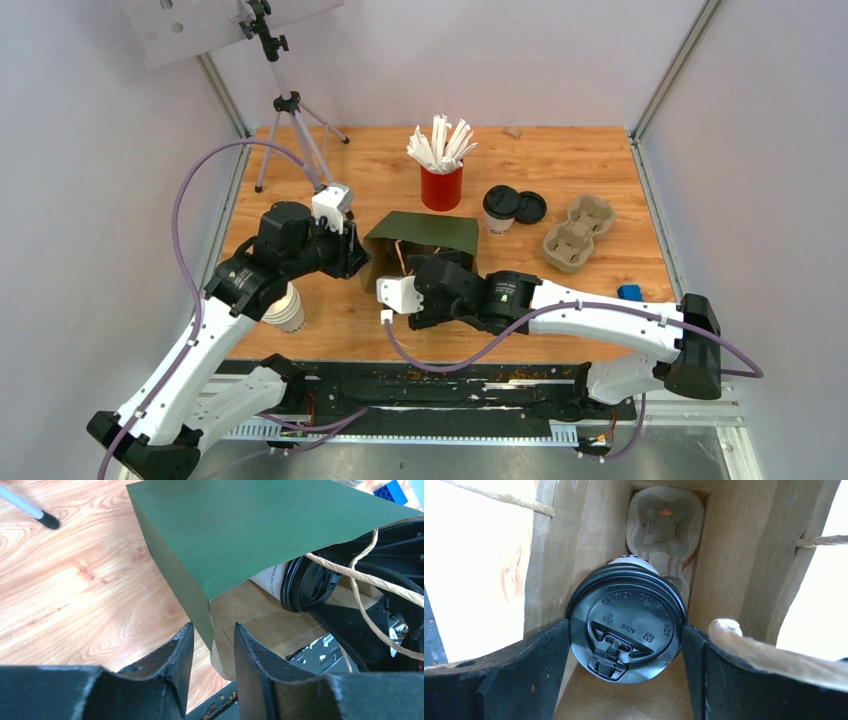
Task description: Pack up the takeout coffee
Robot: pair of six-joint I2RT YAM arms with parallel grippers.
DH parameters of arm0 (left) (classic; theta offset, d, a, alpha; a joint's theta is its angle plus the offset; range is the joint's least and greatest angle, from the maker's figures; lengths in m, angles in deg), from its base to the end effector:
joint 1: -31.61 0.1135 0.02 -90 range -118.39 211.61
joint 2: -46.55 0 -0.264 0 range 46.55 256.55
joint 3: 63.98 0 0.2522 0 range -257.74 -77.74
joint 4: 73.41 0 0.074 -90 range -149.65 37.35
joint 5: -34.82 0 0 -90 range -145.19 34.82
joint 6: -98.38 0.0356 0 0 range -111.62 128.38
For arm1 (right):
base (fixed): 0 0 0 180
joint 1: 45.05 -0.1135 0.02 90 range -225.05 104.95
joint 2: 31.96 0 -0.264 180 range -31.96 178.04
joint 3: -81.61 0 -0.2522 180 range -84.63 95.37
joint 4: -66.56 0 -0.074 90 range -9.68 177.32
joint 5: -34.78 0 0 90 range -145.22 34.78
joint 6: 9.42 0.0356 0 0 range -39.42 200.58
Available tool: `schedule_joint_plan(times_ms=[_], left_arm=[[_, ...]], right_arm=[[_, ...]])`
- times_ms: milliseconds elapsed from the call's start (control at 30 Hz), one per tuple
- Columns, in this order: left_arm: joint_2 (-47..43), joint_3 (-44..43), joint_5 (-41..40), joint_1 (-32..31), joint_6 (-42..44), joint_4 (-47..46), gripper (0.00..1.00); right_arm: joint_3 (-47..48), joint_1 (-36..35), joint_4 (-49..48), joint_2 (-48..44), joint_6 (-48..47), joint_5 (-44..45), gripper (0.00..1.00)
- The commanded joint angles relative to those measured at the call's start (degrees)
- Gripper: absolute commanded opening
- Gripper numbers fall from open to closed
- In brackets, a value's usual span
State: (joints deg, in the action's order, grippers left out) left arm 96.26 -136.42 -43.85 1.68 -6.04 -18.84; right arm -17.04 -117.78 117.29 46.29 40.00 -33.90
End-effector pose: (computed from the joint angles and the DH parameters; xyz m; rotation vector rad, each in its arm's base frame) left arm 0.1477 -0.0931 0.3549 0.4142 2.1483 -0.6592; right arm 0.0985 0.2734 0.3064 -1.8530 1.4227 -0.1714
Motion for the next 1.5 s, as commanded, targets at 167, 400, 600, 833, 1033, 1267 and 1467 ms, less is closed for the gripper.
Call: schedule_joint_plan(times_ms=[167,400,600,833,1033,1267,1467], left_arm=[[-3.0,2.9,-1.5,-0.1,-5.3,-1.9,0.51],[-0.8,4.2,0.5,-0.1,-4.9,-3.4,0.45],[-1.0,4.3,3.0,-0.1,-2.9,-5.2,0.12],[-1.3,5.5,5.8,-0.1,-0.2,-6.6,0.0],[-1.2,5.2,6.4,-0.1,3.3,-5.7,0.0],[-1.2,5.6,8.8,-0.1,4.1,-5.7,0.0],[-0.8,5.4,10.4,-0.1,4.4,-5.9,0.0]], right_arm=[[2.5,-0.2,-3.7,-0.4,-1.0,1.6,0.66],[2.6,0.4,-4.4,0.0,-4.2,1.6,0.66],[3.6,2.4,-4.9,1.2,-7.7,0.0,0.66],[3.6,6.6,-6.4,2.2,-10.1,-2.7,0.66],[2.4,9.1,-7.8,2.1,-13.0,-4.7,0.66],[1.4,11.4,-10.2,3.1,-16.0,-6.1,0.66],[2.6,11.7,-11.6,5.0,-17.0,-6.6,0.66]])
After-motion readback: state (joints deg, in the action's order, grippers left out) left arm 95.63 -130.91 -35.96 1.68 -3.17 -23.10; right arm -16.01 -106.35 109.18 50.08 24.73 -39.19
